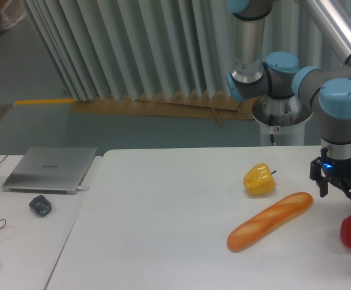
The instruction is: Place the red peppers in a basket
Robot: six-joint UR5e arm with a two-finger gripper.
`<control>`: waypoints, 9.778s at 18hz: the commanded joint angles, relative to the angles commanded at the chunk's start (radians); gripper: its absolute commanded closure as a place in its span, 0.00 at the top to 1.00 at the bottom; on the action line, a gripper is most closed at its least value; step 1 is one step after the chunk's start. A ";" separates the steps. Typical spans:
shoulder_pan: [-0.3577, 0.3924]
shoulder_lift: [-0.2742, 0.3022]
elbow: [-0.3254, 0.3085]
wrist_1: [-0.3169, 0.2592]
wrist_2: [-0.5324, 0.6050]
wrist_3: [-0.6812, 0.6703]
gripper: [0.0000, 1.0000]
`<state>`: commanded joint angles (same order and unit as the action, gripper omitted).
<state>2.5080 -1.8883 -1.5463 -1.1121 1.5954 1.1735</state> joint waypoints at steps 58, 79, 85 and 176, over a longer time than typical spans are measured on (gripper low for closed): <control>0.077 -0.199 0.045 0.009 -0.026 -0.080 1.00; 0.078 -0.115 0.041 -0.003 -0.032 0.026 0.44; 0.069 -0.025 0.028 -0.037 -0.037 0.135 0.44; 0.219 0.055 0.055 -0.224 -0.069 0.977 1.00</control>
<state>2.7275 -1.8331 -1.4910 -1.3360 1.5263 2.1509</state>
